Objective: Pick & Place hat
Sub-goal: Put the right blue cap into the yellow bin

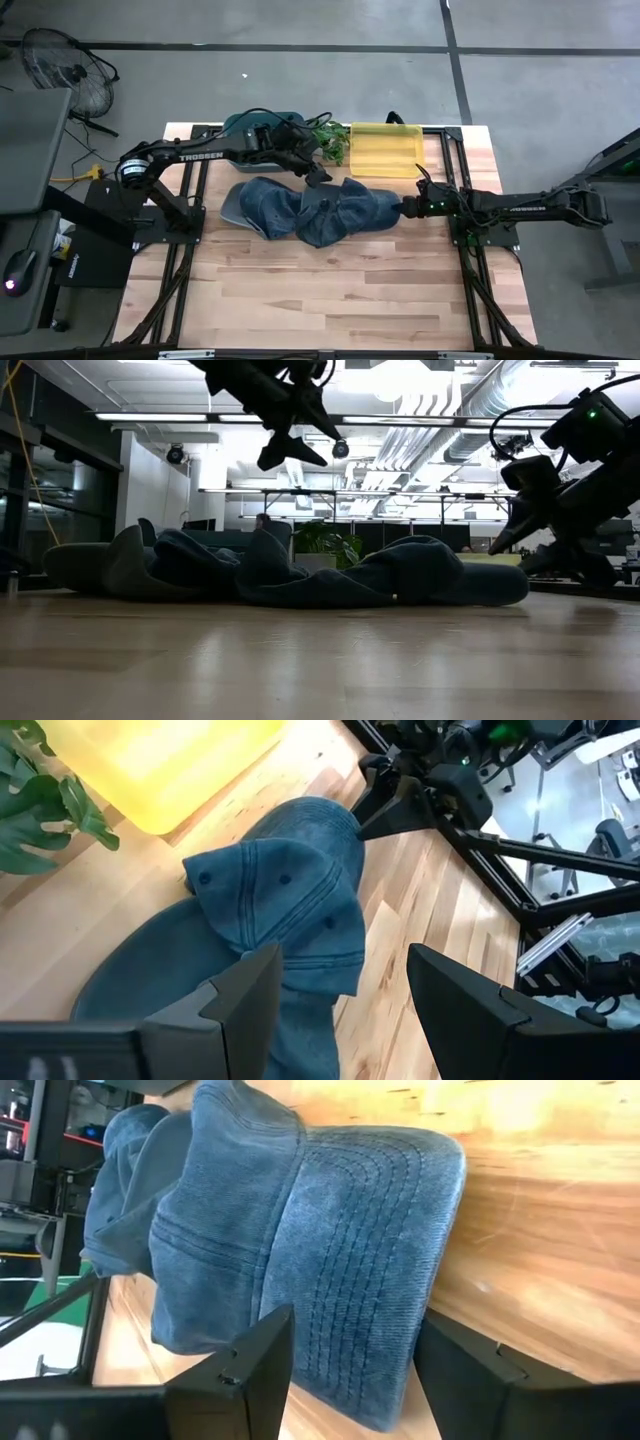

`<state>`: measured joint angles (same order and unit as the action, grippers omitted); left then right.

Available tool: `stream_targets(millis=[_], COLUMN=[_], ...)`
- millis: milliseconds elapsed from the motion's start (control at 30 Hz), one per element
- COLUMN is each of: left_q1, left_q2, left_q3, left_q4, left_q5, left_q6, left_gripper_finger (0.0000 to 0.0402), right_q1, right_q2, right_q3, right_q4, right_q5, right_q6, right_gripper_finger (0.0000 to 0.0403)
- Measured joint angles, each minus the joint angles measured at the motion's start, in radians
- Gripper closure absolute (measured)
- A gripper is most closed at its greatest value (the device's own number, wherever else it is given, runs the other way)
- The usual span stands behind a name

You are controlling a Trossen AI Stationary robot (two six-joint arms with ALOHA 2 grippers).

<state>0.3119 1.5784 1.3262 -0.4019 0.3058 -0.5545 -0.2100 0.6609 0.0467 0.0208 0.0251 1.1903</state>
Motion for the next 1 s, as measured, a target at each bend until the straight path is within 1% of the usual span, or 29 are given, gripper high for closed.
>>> stream_targets(millis=[133, 267, 367, 533, 567, 700, 800, 900, 1000], left_q1=[0.000, 0.000, 0.000, 0.000, 0.000, 0.000, 0.000, 0.002, 0.002], left_q2=[0.000, 0.000, 0.000, 0.000, 0.000, 0.000, 0.000, 0.000, 0.000], left_q3=[0.000, 0.000, 0.000, 0.000, 0.000, 0.000, 0.000, 0.000, 0.000], left_q4=[0.004, 0.004, 0.003, 0.003, 0.003, 0.003, 0.003, 0.004, 0.004], left_q5=[0.000, 0.000, -0.001, -0.001, -0.001, 0.000, 0.001, 0.024, 0.045], left_q6=[0.000, 0.000, -0.001, -0.001, -0.001, -0.007, -0.014, -0.030, -0.058], left_gripper_finger=[0.0188, 0.0188, 0.0188, 0.0188, 0.0188, 0.0188, 0.0188, 0.0188, 0.0188], right_q1=[0.000, 0.000, 0.000, 0.000, 0.000, 0.000, 0.000, 0.001, 0.001], right_q2=[0.000, 0.000, 0.000, -0.002, -0.002, -0.002, -0.002, -0.002, -0.001], right_q3=[0.000, 0.000, 0.000, 0.002, 0.003, 0.003, 0.003, 0.002, 0.031], right_q4=[0.000, 0.000, 0.000, 0.017, 0.025, 0.031, 0.069, 0.112, 0.111], right_q5=[0.004, 0.007, 0.007, -0.005, -0.010, -0.015, -0.026, -0.044, -0.062], right_q6=[-0.005, -0.024, -0.031, -0.044, -0.056, -0.065, -0.072, -0.070, -0.082], right_gripper_finger=[0.0239, 0.0274, 0.0307, 0.0380, 0.0388, 0.0392, 0.0395, 0.0395, 0.0396])
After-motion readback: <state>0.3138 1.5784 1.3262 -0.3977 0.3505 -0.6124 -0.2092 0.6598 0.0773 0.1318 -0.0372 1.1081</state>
